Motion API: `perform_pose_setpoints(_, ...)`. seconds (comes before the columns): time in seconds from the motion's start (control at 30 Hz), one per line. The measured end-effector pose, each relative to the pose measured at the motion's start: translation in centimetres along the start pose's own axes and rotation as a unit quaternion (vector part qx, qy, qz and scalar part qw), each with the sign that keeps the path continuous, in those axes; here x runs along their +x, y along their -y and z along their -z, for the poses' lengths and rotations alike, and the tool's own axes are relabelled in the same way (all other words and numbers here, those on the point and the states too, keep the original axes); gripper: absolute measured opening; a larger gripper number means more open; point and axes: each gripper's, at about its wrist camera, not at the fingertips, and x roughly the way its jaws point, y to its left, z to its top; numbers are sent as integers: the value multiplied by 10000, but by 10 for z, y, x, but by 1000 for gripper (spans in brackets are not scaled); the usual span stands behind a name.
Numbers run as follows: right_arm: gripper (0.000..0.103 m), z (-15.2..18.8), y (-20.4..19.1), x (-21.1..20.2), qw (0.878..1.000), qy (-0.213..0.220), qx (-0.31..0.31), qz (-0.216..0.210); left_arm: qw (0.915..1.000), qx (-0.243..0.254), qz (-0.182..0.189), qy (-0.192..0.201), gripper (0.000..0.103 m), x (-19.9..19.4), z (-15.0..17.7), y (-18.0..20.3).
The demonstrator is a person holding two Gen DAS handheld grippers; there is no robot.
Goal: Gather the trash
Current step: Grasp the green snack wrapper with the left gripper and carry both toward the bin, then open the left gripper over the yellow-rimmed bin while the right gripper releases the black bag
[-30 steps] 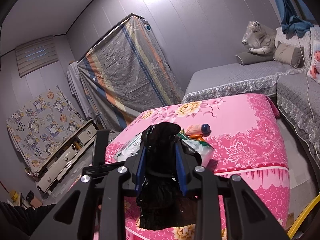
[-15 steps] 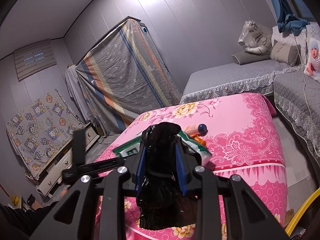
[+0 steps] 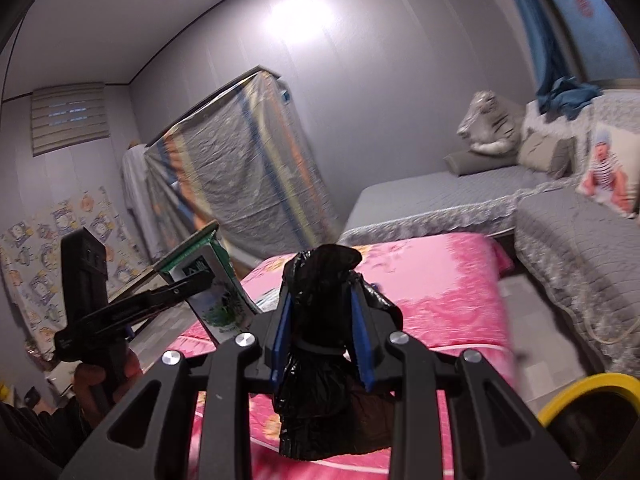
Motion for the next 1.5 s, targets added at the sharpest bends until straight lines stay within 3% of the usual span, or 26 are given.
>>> perform_pose_setpoints(0.3, 26, 16, 62, -85, 9907, 400, 277, 1273, 9913, 824, 990, -269, 32, 34, 9, 113)
perform_pose_setpoints(0.47, 26, 42, 107, -109, 9800, 362, 773, 1796, 9808, 1429, 1222, -513, 32, 61, 31, 177)
perform_pose_setpoints(0.67, 26, 74, 147, -119, 9646, 267, 1134, 2364, 9693, 1890, 1389, -740, 32, 93, 58, 223)
perform_pose_setpoints(1.03, 26, 114, 203, -125, 9424, 77, 1687, 2888, 9528, 2286, 1692, -1065, 32, 138, 96, 269)
perform_pose_setpoints(1.33, 27, 129, 224, -119, 9280, -130, 1946, 3176, 9506, 2233, 1722, -1298, 32, 165, 110, 285)
perform_pose_setpoints(1.4, 35, 132, 231, -119, 9195, -190, 2068, 3339, 9530, 2105, 1708, -1354, 34, 169, 109, 278)
perform_pose_setpoints(1.47, 53, 134, 237, -123, 9139, -157, 2225, 3393, 9551, 1995, 1677, -1409, 55, 173, 108, 274)
perform_pose_setpoints(1.5, 58, 135, 239, -125, 9108, -128, 2277, 3441, 9571, 1929, 1643, -1407, 61, 173, 107, 270)
